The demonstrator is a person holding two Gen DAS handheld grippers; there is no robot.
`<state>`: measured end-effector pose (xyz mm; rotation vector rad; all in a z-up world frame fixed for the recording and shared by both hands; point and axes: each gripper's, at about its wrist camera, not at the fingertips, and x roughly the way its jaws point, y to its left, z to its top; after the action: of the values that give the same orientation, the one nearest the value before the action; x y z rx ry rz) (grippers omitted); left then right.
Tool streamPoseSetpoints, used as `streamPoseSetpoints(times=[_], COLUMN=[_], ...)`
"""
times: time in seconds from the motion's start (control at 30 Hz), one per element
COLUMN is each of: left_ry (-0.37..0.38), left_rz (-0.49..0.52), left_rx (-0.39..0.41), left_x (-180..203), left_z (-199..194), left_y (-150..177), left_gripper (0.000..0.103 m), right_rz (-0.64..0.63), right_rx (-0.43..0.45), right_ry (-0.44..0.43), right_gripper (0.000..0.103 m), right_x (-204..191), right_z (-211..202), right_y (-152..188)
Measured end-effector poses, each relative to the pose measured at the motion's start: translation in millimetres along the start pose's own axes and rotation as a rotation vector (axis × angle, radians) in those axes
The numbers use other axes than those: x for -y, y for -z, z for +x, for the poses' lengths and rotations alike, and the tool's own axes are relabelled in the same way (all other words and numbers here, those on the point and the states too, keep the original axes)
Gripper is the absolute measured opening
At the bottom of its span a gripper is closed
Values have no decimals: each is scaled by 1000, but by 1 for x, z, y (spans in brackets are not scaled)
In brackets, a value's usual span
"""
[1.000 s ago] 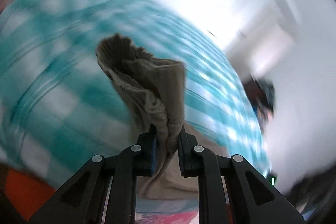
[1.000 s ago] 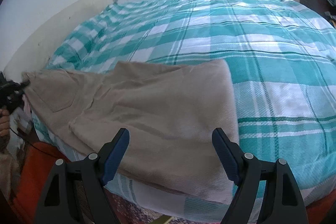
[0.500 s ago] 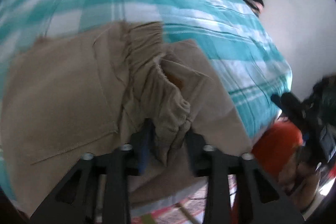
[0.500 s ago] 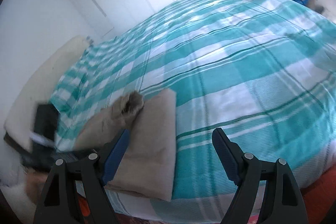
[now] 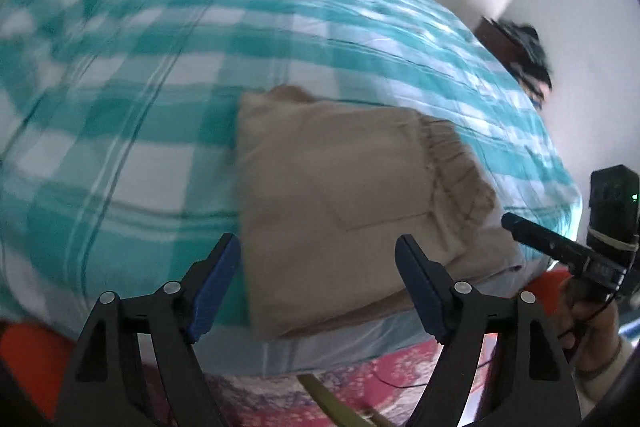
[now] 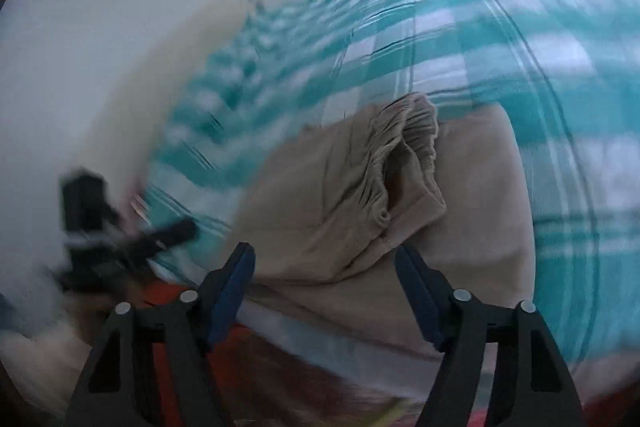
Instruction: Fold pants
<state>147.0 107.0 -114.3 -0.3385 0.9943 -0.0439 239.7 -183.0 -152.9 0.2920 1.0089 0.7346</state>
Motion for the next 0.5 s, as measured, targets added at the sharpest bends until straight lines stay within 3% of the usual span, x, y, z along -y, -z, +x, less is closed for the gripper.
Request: streamPoseSetpoints(times=[0.1,0.23,0.27,0.3,0.43,0.5], left_ry=[-1,4,3,3,10,4], left_rz=[-17,-3,2,6,41,61], left_rx=[11,12,15,19,22,9], left_x=[-7,-4,-3,-1,8,13], left_z=[-2,2,1,-1,2,9], left_y=[9,12,12,13,13,15], left_gripper=[81,81,81,81,81,81], right_rz=[72,156,157,145,106,128], right_rx=[-27,-65,-62,-52,12,-2], right_ry=[-2,80,85,103,99,96], right_gripper=[54,49,33,9,9,10], right_x=[4,19,21,20,14,26], right_z=[13,29,29,29,11,11], right_y=[-7,-14,-15,-17,-28,-27])
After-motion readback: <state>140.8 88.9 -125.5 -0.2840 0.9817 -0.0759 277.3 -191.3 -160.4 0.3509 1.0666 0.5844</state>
